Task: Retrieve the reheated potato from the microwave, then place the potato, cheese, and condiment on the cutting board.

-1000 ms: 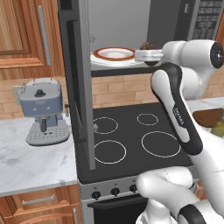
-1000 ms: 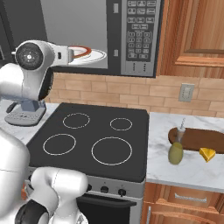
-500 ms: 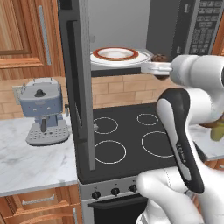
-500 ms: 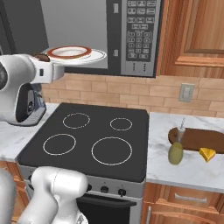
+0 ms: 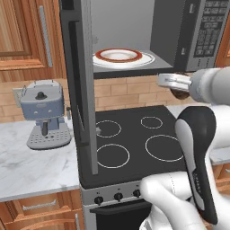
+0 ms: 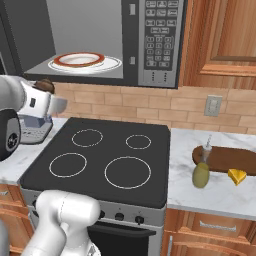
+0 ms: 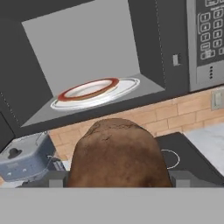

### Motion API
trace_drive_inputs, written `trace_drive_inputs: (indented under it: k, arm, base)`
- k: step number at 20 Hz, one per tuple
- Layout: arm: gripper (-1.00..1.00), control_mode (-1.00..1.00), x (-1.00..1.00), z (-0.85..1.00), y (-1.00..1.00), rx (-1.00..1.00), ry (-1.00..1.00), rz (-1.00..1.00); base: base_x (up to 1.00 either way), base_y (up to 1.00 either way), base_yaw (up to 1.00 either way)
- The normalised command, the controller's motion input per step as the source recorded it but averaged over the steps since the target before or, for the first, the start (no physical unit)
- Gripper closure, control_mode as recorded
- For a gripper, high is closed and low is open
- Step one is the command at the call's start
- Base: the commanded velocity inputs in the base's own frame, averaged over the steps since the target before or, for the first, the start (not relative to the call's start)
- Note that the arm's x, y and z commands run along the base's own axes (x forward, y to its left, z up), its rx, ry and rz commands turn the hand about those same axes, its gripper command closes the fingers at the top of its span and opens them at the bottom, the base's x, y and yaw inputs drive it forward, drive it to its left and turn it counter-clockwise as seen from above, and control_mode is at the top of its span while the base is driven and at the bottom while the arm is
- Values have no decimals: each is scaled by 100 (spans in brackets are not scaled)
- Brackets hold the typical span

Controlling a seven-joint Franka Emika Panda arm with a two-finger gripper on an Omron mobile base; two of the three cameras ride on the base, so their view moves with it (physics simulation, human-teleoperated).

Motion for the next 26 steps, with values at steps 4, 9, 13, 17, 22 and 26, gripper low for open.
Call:
trace_drive_inputs:
  k: [4, 9, 13, 17, 22, 26]
  arm:
    - [100, -100, -34, -53, -11, 10, 2, -4]
    - [100, -100, -8, -59, -3, 19, 1, 0]
    - [100, -100, 8, -46, -2, 13, 0, 1]
    - [100, -100, 23, -29, 7, 3, 0, 0]
    - [100, -100, 39, -21, 12, -2, 0, 0]
    - [100, -100, 24, -7, 9, -3, 0, 0]
  base:
    - [0, 0, 0]
    - [0, 0, 0]
    - [0, 0, 0]
    - [0, 0, 0]
    - [0, 0, 0]
    - [0, 0, 0]
